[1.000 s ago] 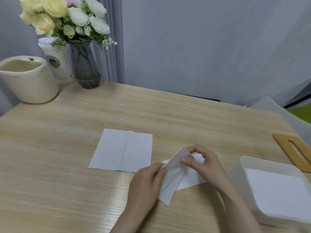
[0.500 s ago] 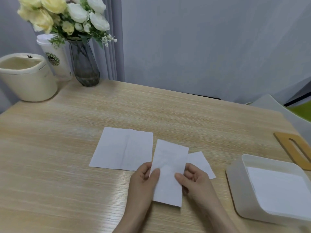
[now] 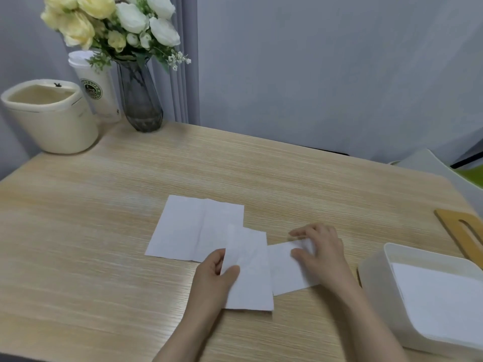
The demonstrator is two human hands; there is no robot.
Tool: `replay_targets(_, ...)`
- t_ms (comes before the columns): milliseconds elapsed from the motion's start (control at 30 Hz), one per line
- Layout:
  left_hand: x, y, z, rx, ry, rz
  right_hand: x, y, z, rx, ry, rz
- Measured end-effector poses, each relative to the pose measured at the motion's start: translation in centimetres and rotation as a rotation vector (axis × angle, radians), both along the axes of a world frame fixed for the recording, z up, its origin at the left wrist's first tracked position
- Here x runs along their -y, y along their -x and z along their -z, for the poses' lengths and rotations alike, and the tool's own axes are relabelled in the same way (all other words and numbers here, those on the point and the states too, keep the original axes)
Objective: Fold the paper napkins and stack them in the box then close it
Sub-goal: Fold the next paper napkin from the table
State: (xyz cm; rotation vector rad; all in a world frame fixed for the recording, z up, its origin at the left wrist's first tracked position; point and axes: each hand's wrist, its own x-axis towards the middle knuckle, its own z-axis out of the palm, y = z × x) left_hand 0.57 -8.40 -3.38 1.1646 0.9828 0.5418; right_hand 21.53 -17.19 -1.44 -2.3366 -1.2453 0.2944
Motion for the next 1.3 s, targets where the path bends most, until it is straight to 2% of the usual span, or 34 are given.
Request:
replay_targets(200, -0.4, 0.3, 0.6, 0.033, 0.051, 0.015, -0.8, -1.5, 0.1, 0.100, 0.184, -0.047)
replay_targets(533, -0.3, 0.0, 0.8, 0.048, 0.068, -0.015, 1.3, -0.7, -0.8, -0.072, 0.253, 0.153)
replay_targets(633, -0.2, 0.0, 0.7, 0.045, 0.057, -0.012, 2.1, -0.1, -0.5, -0.147, 0.216, 0.229)
replay_targets(833, -0.1, 0.0, 0.4, 0.030, 0.051, 0.000, 2.6, 1.3, -0.5, -0.159, 0.143, 0.292)
replay_targets(1100, 0.0, 0.2, 0.1, 0.005, 0.032, 0.013, 3.0, 2.9, -0.5, -0.144, 0.180, 0.328)
replay_targets(1300, 0.0, 0.3, 0.0, -0.005, 0.033, 0.006, 3.2, 2.8, -0.3, -0.207, 0.143, 0.370)
